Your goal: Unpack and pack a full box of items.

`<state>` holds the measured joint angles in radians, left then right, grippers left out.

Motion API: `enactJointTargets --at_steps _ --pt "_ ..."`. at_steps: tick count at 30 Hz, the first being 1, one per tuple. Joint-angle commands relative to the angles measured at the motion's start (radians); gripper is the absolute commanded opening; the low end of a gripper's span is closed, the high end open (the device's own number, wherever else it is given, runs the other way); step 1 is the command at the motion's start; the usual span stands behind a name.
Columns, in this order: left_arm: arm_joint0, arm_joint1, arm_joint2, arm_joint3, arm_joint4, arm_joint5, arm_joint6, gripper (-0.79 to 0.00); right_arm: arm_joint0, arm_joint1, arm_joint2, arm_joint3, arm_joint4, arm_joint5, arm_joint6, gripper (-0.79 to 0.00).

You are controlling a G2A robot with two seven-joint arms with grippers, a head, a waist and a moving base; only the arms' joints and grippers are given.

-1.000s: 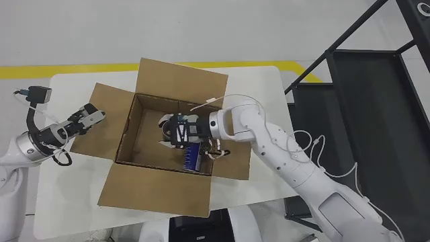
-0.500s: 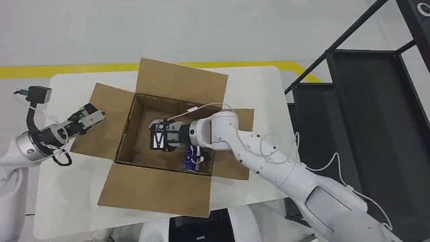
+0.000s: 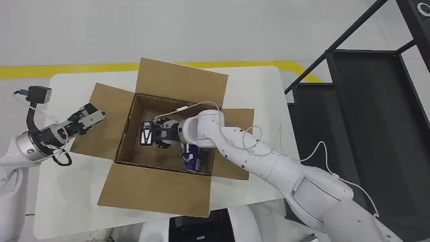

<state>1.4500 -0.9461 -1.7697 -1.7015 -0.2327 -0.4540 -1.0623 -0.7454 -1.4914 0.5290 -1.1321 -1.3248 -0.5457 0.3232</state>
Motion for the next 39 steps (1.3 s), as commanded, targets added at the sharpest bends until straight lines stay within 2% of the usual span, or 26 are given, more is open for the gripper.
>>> enactJointTargets --at_steps 1,10,23,24,25,26,33,39 --pt "0.000 0.000 0.000 0.000 0.000 0.000 0.000 0.000 0.019 -0.016 -0.012 0.037 0.014 -0.002 -0.001 -0.785" --pt "0.000 0.000 0.000 0.000 0.000 0.000 0.000 0.000 0.080 -0.084 -0.076 0.196 0.010 -0.011 -0.023 -0.785" --pt "0.000 0.000 0.000 0.000 0.000 0.000 0.000 0.000 0.121 -0.159 -0.124 0.365 -0.058 0.046 -0.063 -0.785" --pt "0.000 0.000 0.000 0.000 0.000 0.000 0.000 0.000 0.123 -0.164 -0.125 0.376 -0.060 0.049 -0.064 -0.665" --pt "0.000 0.000 0.000 0.000 0.000 0.000 0.000 0.000 0.125 -0.168 -0.125 0.386 -0.061 0.050 -0.064 -0.283" --pt "0.000 0.000 0.000 0.000 0.000 0.000 0.000 0.000 0.127 -0.172 -0.125 0.395 -0.060 0.049 -0.064 0.000" --pt "0.000 0.000 0.000 0.000 0.000 0.000 0.000 0.000 0.139 -0.193 -0.120 0.437 -0.065 0.042 -0.067 0.000" --pt "0.000 0.000 0.000 0.000 0.000 0.000 0.000 0.000 0.151 -0.196 -0.104 0.419 -0.077 0.027 -0.071 0.000"
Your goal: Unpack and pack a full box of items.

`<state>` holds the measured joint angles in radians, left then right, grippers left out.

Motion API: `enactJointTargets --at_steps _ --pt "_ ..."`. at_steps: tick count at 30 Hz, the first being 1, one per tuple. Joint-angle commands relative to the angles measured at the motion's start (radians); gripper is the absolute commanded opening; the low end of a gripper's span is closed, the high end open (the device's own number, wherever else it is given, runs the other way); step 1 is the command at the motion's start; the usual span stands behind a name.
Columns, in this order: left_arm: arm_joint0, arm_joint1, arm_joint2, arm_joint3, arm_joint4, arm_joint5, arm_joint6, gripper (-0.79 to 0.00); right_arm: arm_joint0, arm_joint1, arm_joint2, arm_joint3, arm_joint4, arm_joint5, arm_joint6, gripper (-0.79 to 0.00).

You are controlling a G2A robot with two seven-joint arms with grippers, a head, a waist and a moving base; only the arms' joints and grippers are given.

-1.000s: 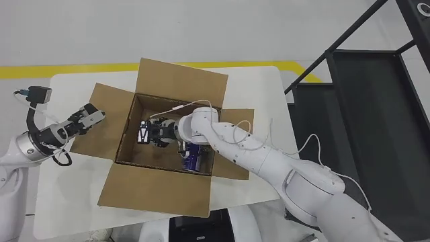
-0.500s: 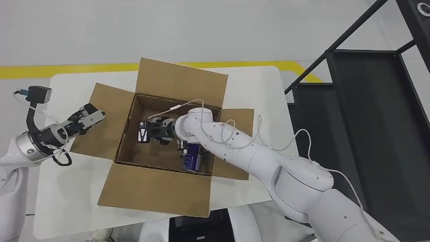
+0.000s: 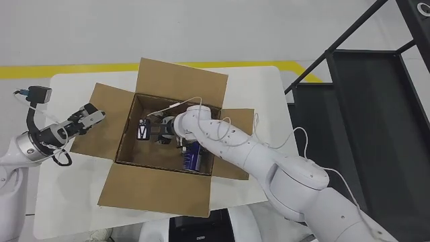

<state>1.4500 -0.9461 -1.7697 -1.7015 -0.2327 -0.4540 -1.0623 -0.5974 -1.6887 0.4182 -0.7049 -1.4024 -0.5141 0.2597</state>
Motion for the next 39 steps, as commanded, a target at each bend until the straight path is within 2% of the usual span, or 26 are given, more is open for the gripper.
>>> enactJointTargets --at_steps 1,7,13,20,26,34,39 --pt "0.000 0.000 0.000 0.000 0.000 0.000 0.000 0.000 0.004 0.004 0.016 -0.017 0.007 -0.010 -0.017 0.000" --pt "0.000 0.000 0.000 0.000 0.000 0.000 0.000 0.000 -0.008 0.046 0.101 -0.128 0.052 -0.097 -0.068 0.000" --pt "0.000 0.000 0.000 0.000 0.000 0.000 0.000 0.000 -0.085 0.133 0.256 -0.334 0.086 -0.211 -0.038 0.000" --pt "0.000 0.000 0.000 0.000 0.000 0.000 0.000 0.000 -0.320 0.246 0.518 -0.676 0.219 -0.370 0.073 0.000" --pt "0.000 0.000 0.000 0.000 0.000 0.000 0.000 0.000 -0.522 0.306 0.691 -0.922 0.395 -0.418 0.211 0.000" --pt "0.000 0.000 0.000 0.000 0.000 0.000 0.000 0.000 -0.729 0.366 0.906 -1.064 0.653 -0.494 0.241 0.000" --pt "0.000 0.000 0.000 0.000 0.000 0.000 0.000 0.000 -0.851 0.397 1.015 -1.130 0.752 -0.498 0.218 0.000"
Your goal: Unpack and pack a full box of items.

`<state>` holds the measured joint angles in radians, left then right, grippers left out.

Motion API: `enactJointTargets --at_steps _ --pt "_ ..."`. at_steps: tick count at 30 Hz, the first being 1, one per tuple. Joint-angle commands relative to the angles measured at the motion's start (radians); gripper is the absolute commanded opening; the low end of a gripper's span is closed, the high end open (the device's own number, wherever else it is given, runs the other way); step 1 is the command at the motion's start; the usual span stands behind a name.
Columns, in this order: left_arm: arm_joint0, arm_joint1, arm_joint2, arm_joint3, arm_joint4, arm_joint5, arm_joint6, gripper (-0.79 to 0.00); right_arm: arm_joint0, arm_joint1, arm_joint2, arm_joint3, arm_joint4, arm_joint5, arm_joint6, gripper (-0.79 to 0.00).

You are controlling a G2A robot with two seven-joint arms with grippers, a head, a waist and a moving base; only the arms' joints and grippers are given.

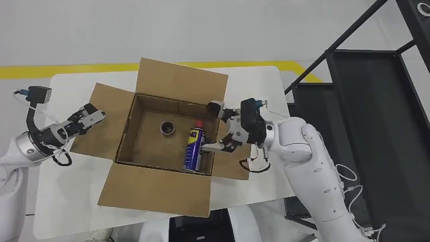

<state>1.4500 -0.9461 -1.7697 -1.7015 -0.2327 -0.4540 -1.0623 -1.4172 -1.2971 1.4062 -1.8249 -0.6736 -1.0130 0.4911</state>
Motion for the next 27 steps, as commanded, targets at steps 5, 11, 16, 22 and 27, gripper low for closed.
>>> enactJointTargets --at_steps 5,11,16,22,27 --pt "0.000 0.000 0.000 0.000 0.000 0.000 0.000 0.000 -0.099 0.016 0.091 -0.023 0.062 0.021 -0.061 0.000" --pt "0.000 0.000 0.000 0.000 0.000 0.000 0.000 0.000 -0.099 0.016 0.091 -0.023 0.062 0.021 -0.061 0.000" --pt "0.000 0.000 0.000 0.000 0.000 0.000 0.000 0.000 -0.099 0.016 0.091 -0.023 0.062 0.021 -0.061 0.000" --pt "0.003 0.000 -0.011 0.003 0.012 0.015 0.036 0.000 -0.098 0.015 0.044 0.025 0.164 0.065 -0.120 0.000" --pt "0.012 0.010 -0.093 0.053 0.034 0.041 0.062 0.000 -0.135 0.037 0.121 0.056 0.390 0.159 -0.077 0.000"
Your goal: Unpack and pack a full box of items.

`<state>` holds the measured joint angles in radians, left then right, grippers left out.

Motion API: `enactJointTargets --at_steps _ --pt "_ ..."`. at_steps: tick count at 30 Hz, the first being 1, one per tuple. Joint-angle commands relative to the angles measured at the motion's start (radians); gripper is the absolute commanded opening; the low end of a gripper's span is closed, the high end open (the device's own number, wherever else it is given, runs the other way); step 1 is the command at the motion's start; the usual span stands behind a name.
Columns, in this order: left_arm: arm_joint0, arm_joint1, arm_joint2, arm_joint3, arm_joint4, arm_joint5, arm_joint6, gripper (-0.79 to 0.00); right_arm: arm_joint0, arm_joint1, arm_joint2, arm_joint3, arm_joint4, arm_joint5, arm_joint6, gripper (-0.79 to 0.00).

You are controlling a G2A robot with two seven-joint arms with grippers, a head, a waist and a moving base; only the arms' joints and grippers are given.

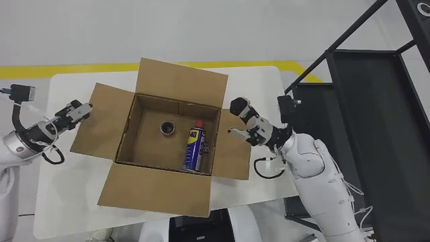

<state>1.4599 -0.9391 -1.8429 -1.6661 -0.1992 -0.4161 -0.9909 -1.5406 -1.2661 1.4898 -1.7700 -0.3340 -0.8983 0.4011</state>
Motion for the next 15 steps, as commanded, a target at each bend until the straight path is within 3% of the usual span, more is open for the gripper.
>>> enactJointTargets --at_steps 1,8,15 --pt "0.000 0.006 -0.039 0.033 0.008 0.003 -0.013 0.000 -0.027 0.010 0.063 -0.004 0.082 0.072 0.010 0.000" --pt "-0.027 0.018 -0.078 0.154 0.024 -0.013 -0.015 0.000 -0.142 0.030 0.168 -0.025 0.273 0.188 0.068 0.000" --pt "-0.107 0.014 0.037 0.293 0.114 -0.031 0.028 0.000 -0.192 0.038 0.188 0.014 0.314 0.276 0.102 0.000"
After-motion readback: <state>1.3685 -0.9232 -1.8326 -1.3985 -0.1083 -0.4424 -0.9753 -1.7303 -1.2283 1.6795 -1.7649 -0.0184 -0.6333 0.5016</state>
